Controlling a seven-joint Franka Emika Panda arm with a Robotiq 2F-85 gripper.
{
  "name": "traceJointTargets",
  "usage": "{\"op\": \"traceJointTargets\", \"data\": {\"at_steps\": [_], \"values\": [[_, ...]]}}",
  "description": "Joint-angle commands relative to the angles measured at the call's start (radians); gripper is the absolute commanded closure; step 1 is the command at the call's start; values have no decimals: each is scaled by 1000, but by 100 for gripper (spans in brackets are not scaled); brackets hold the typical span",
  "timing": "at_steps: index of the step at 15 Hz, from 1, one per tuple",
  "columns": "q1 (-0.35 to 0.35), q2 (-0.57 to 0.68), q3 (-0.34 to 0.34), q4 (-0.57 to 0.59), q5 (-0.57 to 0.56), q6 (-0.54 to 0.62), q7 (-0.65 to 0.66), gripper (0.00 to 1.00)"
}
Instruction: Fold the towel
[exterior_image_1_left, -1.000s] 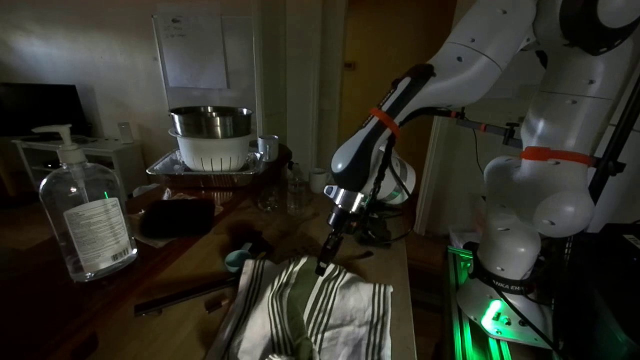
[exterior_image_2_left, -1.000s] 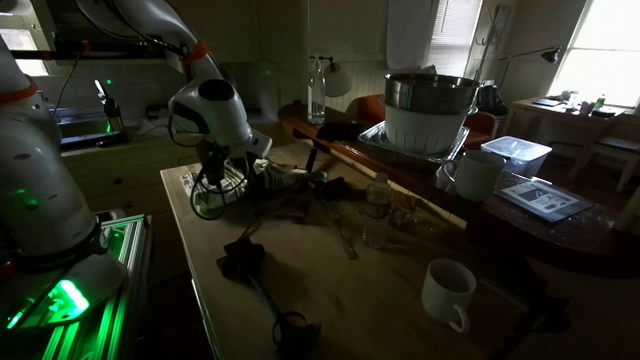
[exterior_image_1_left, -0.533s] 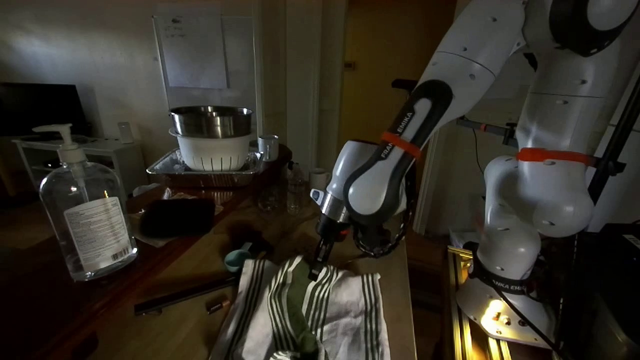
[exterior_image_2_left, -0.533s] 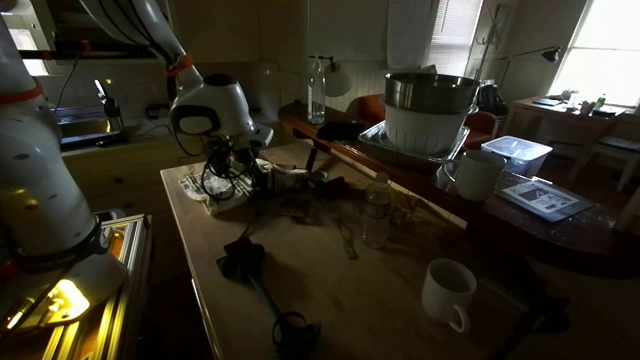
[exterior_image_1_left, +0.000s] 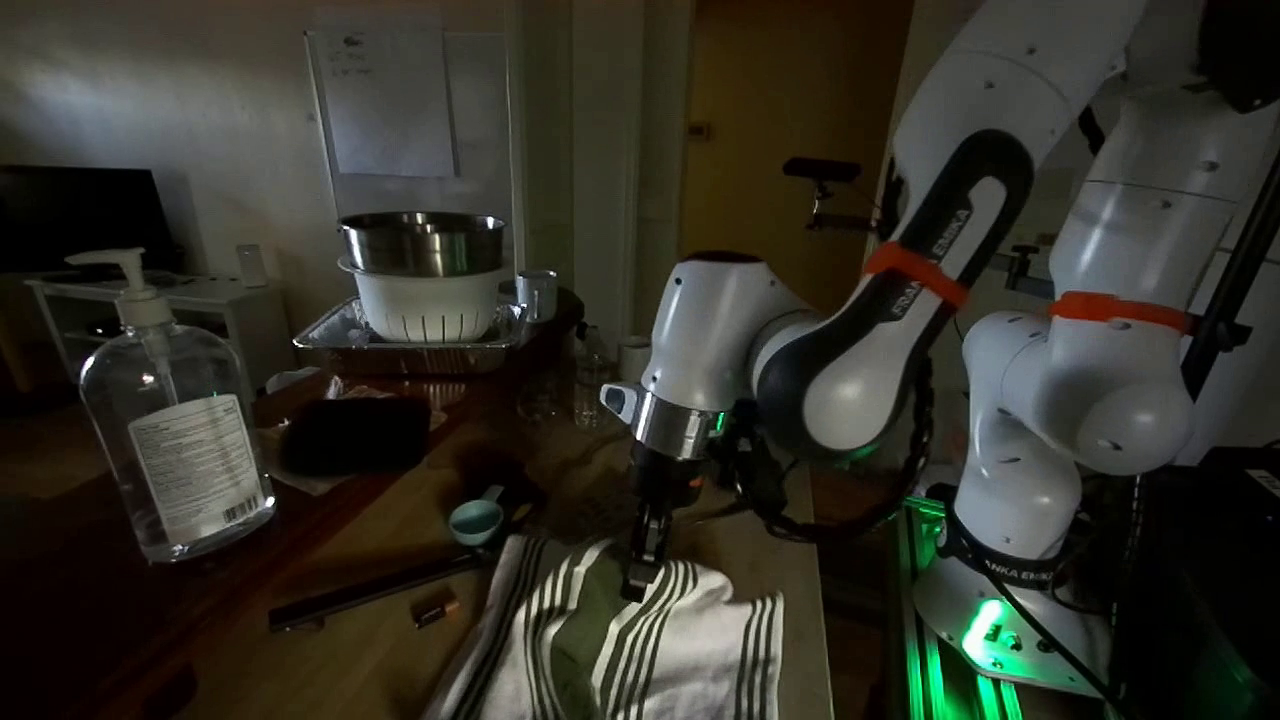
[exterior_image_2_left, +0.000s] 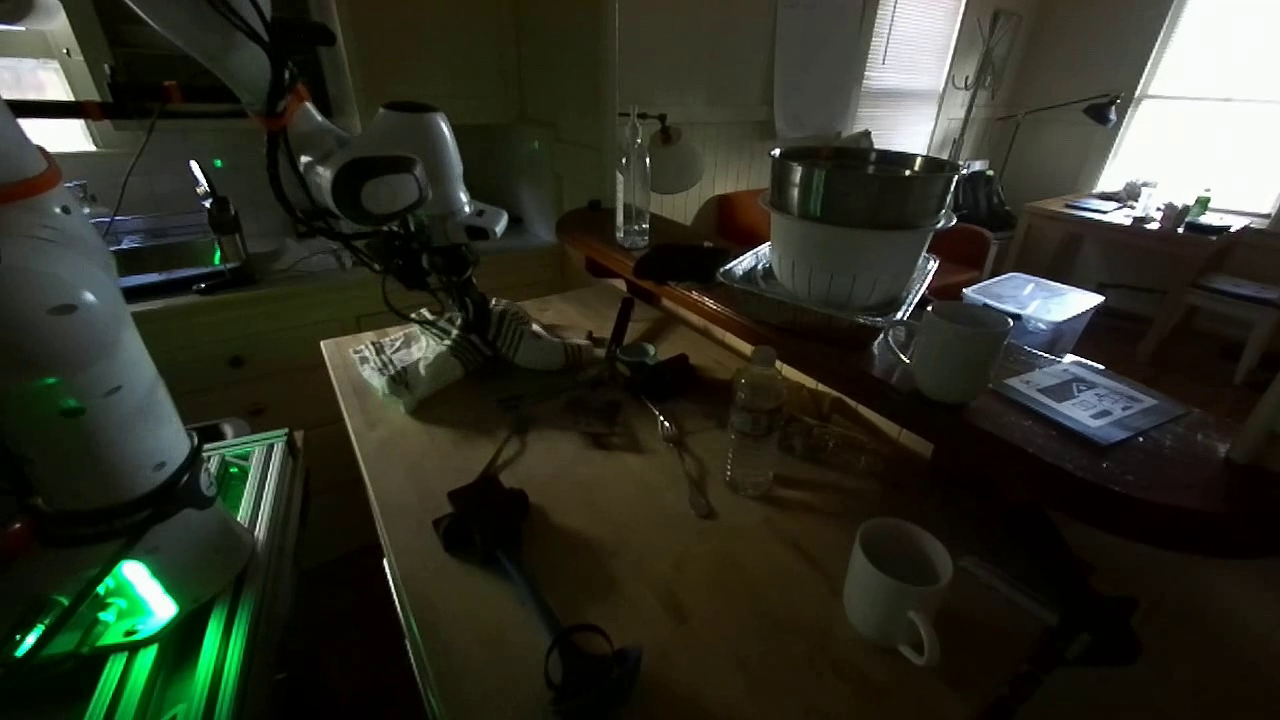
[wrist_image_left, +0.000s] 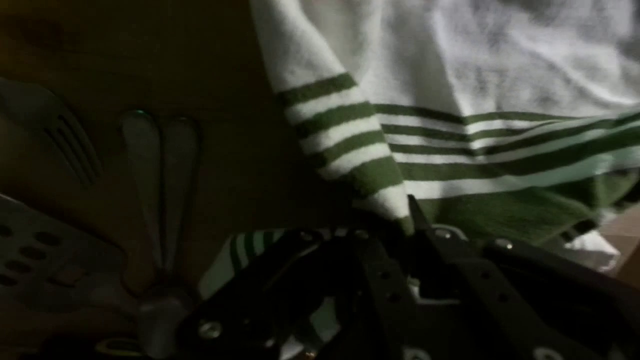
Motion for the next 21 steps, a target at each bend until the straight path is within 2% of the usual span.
{"op": "traceJointTargets", "data": {"at_steps": [1,4,6,11,16,18,20,21], "values": [[87,-215,30,13,31,-201,73,98],[122,-276,35,69,8,-318,90,98],[140,-266,33,99,8,-339,57,98],[187,-125,43,149,23,-301,-41,98],[184,45,78,201,-4,-267,-110,98],[180,69,82,215,7,-252,-134,98],[175,27,61,202,91,-235,-187,98],[174,-26,38,186,181,-235,-246,98]]}}
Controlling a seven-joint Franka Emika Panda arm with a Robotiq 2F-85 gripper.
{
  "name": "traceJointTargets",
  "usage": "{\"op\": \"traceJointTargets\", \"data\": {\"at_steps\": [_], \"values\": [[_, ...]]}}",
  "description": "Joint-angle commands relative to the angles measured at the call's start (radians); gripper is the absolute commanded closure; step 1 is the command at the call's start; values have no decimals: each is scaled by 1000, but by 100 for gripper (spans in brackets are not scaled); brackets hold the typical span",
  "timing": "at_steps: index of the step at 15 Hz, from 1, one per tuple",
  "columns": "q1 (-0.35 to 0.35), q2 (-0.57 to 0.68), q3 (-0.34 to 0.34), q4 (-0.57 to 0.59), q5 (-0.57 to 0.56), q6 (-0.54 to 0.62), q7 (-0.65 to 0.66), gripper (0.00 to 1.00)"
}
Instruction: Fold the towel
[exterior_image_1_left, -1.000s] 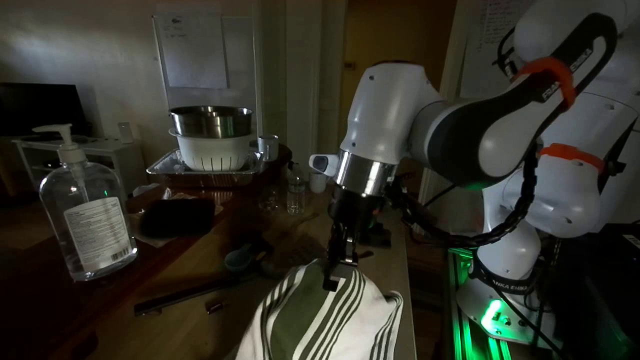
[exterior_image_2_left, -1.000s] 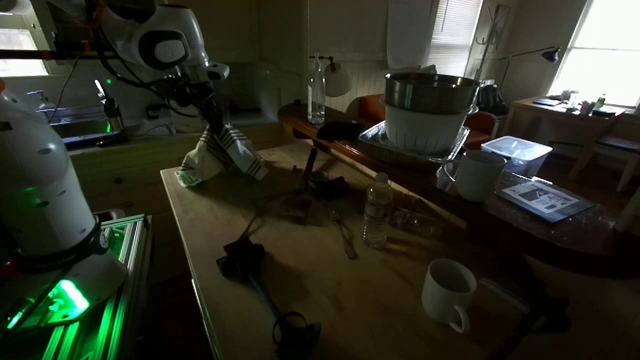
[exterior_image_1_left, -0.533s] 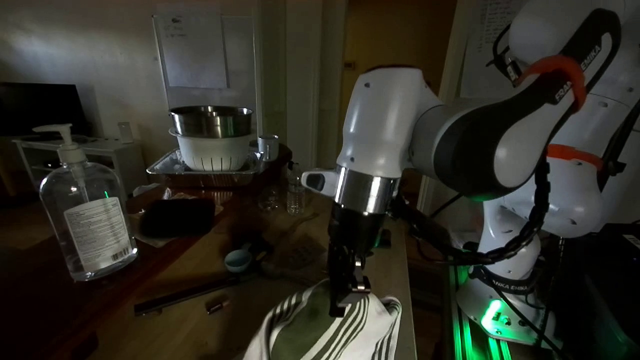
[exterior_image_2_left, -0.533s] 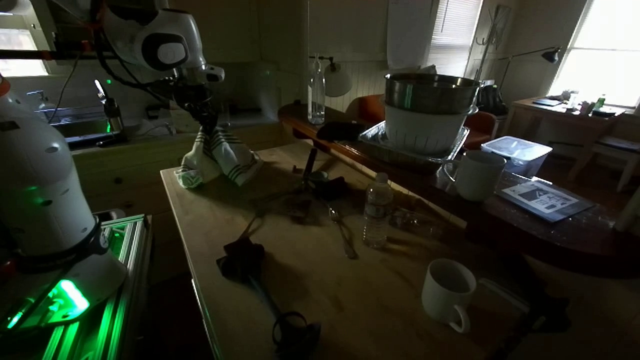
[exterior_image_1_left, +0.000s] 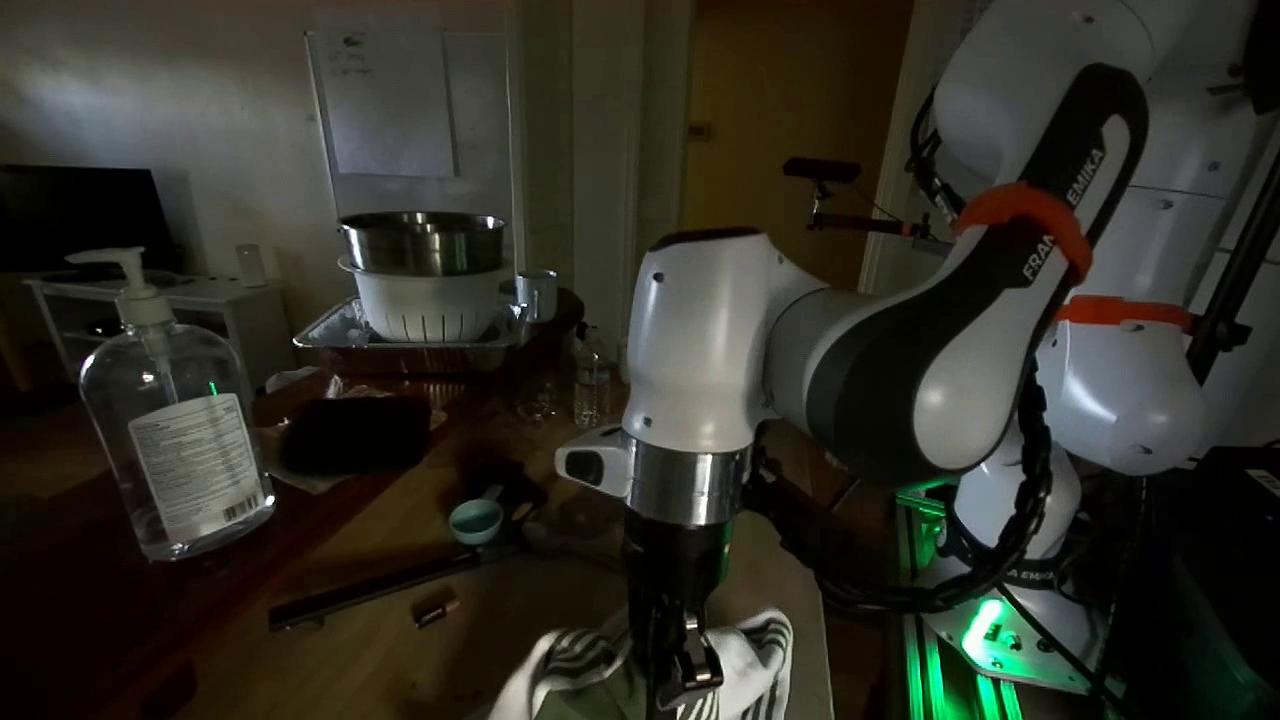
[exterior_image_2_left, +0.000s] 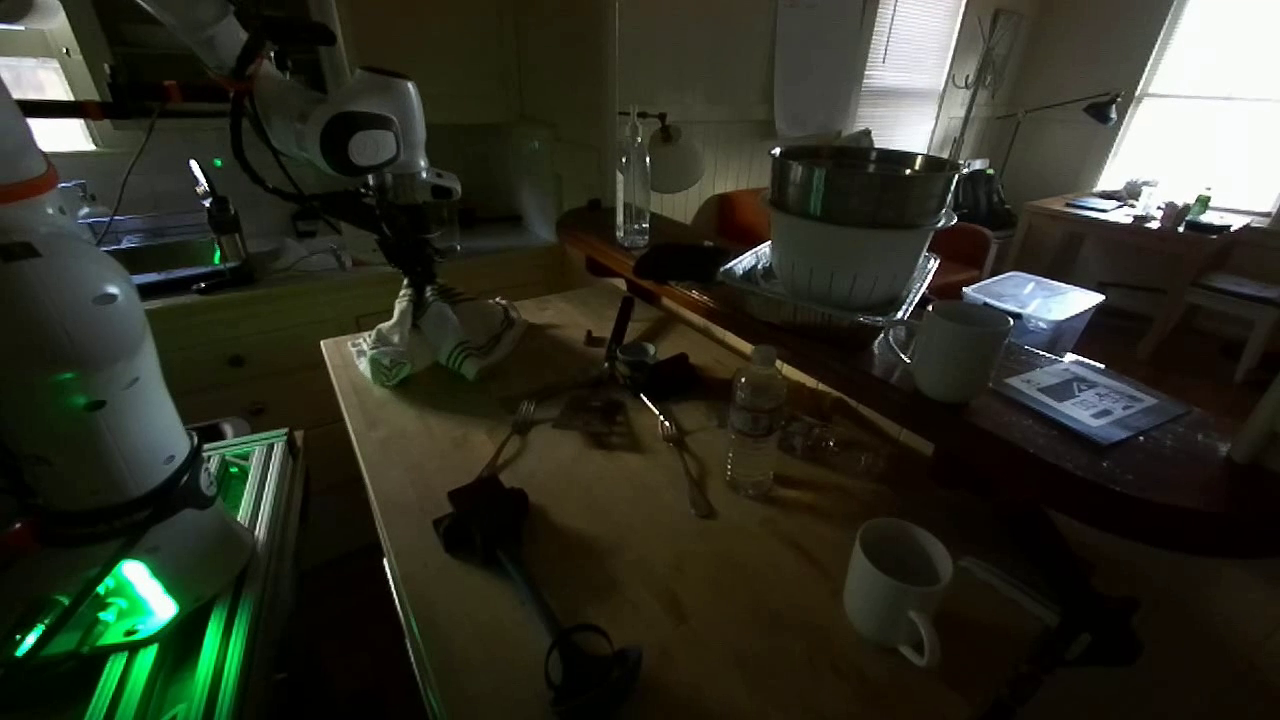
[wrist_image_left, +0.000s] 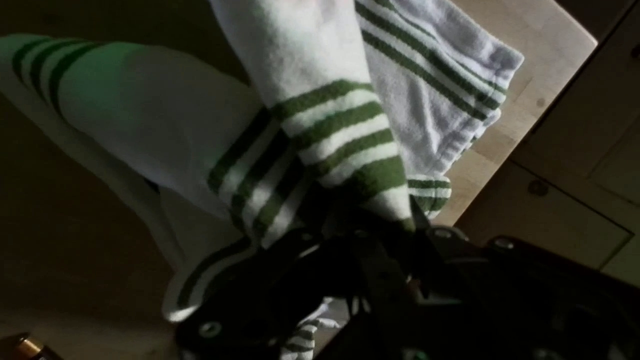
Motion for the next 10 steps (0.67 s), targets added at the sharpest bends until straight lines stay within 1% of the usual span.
{"op": "traceJointTargets", "data": {"at_steps": [1,2,3,5,7,10], "values": [[16,-117,-80,-21,248,3,-173,98],[31,-176,-129,-25,327,-44,-233,98],[8,-237,-142,-40,411,-73,-295,98],[8,-344,-210,-57,529,-135,-373,98],[-2,-459,-281,-77,616,-218,-450,98],[-21,-577,-369,-95,731,-363,-554,98]]}}
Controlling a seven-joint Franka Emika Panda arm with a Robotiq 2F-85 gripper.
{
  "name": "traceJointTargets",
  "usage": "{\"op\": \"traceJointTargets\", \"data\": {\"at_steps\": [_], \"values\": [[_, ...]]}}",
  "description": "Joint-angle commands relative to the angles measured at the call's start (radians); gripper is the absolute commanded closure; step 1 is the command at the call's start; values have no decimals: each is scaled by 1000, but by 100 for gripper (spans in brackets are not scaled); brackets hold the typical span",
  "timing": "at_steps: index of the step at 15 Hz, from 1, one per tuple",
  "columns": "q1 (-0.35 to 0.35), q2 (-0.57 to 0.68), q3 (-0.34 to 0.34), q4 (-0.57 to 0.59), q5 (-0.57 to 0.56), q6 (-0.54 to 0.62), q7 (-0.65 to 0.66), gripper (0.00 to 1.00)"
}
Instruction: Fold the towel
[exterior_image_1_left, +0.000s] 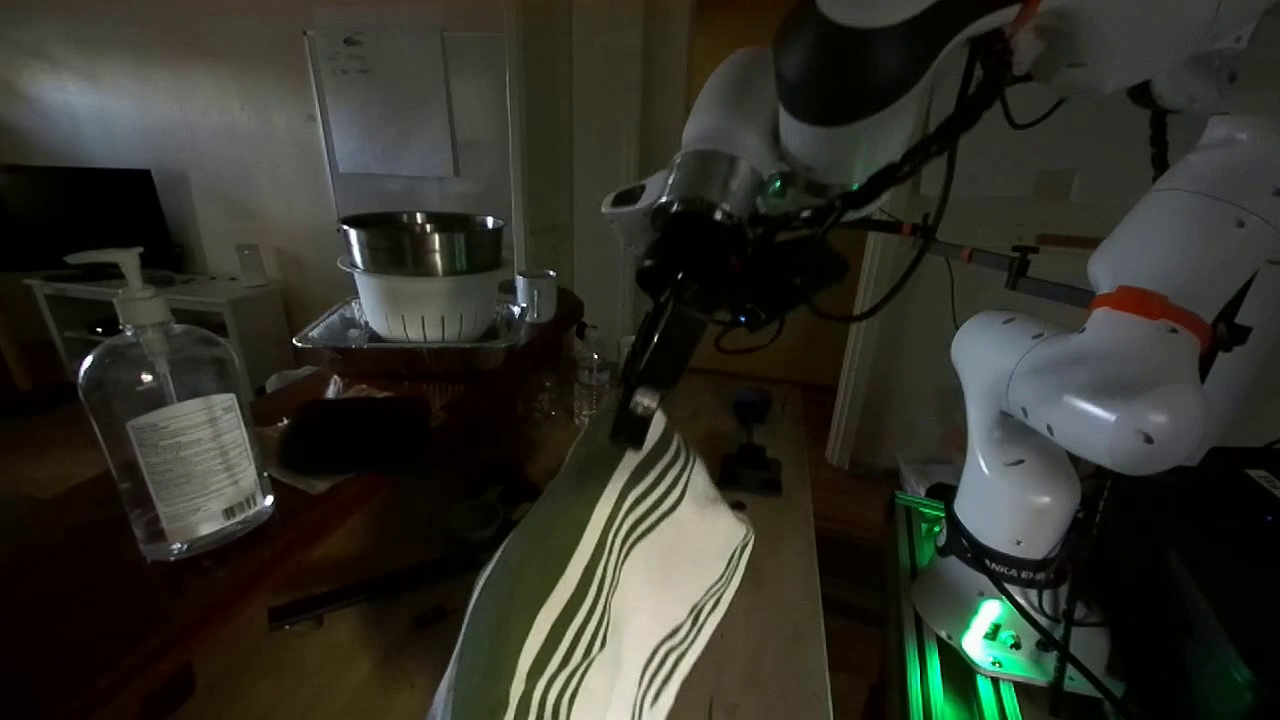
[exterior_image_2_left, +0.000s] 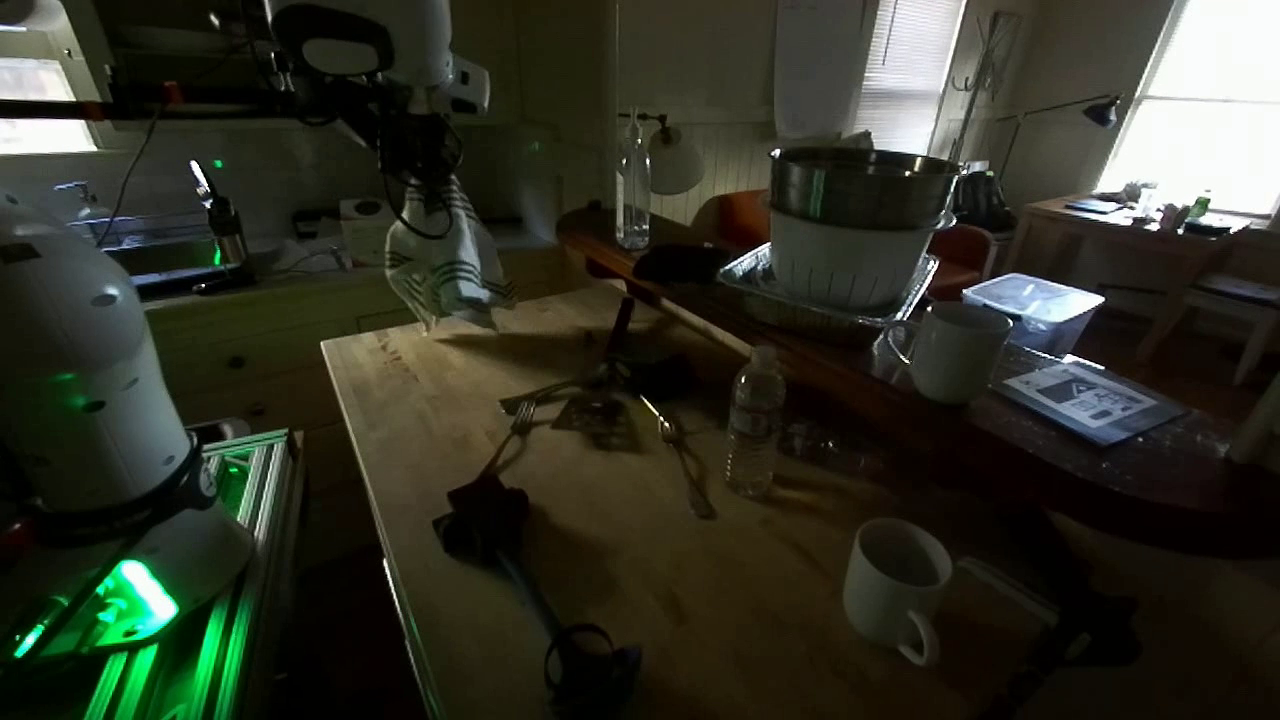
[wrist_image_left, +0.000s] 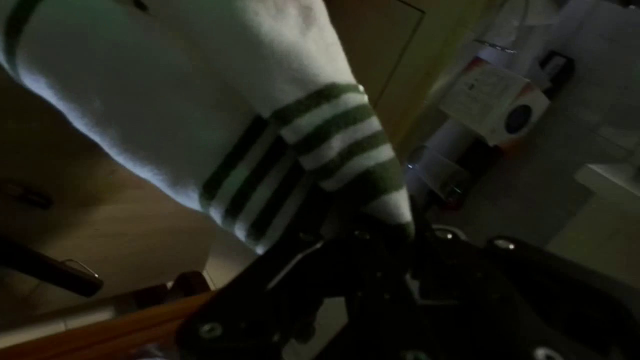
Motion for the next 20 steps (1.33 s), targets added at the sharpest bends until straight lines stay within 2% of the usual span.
{"op": "traceJointTargets", "data": {"at_steps": [1,3,9,12,15,16,20], "values": [[-27,-177,-81,-68,143,-174,-128,98],[-72,-229,-88,-90,213,-214,-186,98],[-262,-320,-58,-152,341,-142,-280,98],[-332,-329,-9,-180,392,-26,-394,98],[-338,-315,70,-235,477,132,-542,98],[-334,-229,100,-184,503,177,-581,98],[-311,-78,264,-213,599,319,-746,98]]}}
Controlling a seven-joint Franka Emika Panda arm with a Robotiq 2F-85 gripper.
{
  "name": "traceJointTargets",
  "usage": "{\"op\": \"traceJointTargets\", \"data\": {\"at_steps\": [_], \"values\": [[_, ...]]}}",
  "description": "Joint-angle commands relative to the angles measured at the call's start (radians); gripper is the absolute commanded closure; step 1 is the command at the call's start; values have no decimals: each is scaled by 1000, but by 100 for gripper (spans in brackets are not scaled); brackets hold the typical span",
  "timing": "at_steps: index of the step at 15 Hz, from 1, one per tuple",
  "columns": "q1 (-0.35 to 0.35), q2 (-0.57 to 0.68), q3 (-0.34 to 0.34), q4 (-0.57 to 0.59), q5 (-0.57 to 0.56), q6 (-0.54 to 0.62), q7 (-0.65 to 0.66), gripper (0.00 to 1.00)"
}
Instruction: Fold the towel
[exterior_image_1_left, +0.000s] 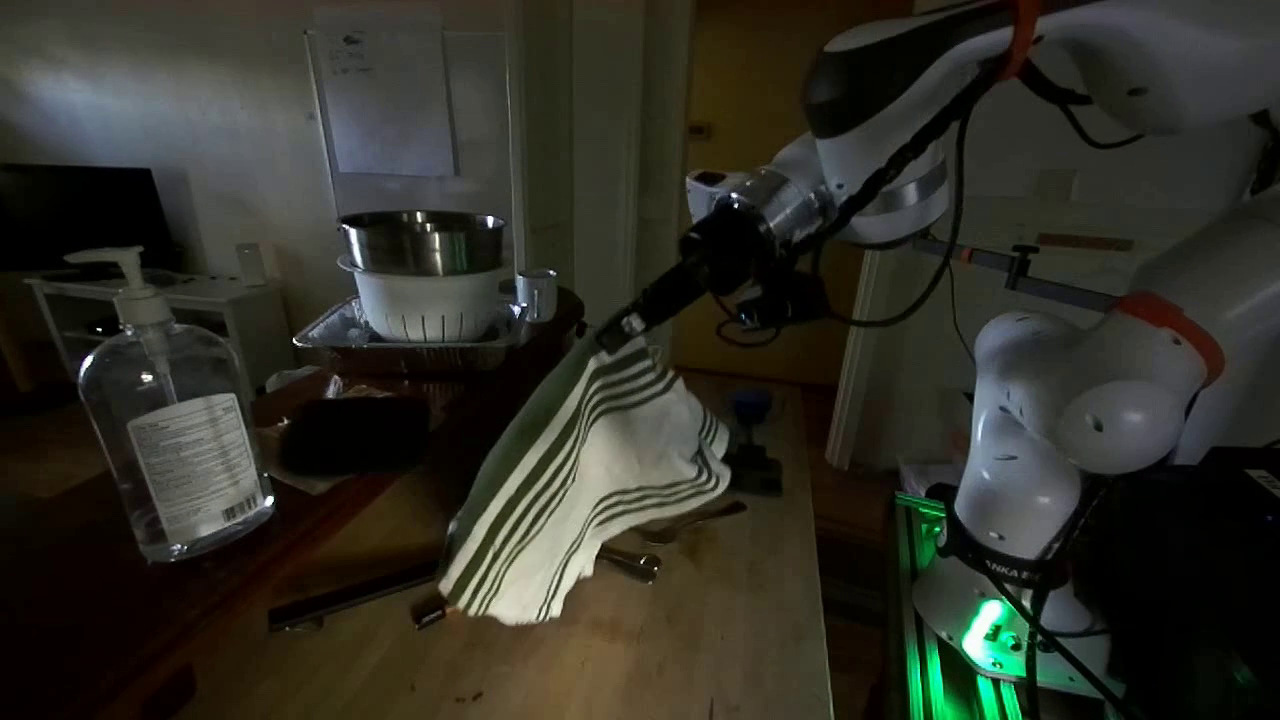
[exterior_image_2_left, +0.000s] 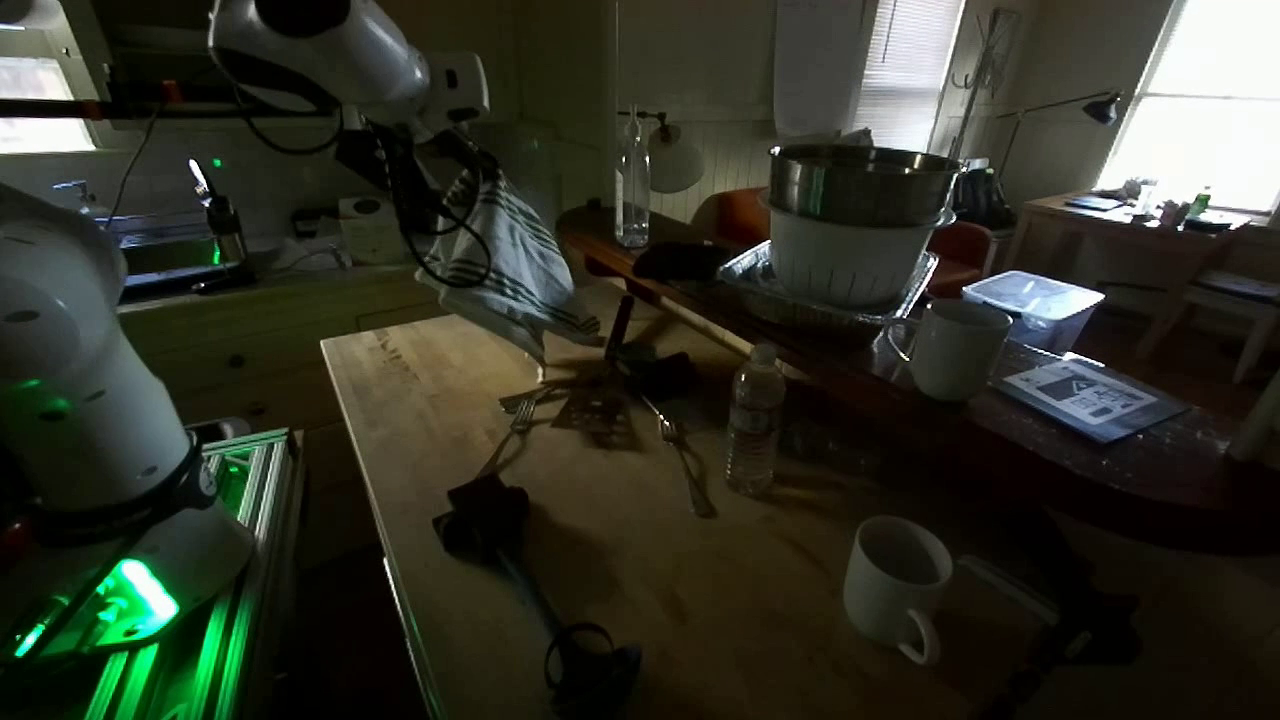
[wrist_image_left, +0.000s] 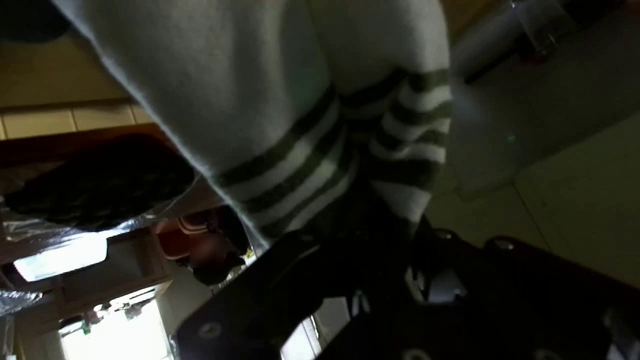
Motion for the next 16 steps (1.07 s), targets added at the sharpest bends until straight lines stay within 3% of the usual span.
{"op": "traceJointTargets", "data": {"at_steps": [1,5,8,13,16], "values": [[17,172,140,-3,78,101,-147,98],[45,370,224,-9,153,29,-173,98],[86,491,177,-10,163,-77,-219,98],[75,668,116,-9,24,-260,-185,98],[79,743,89,-8,-122,-340,-160,98]]}}
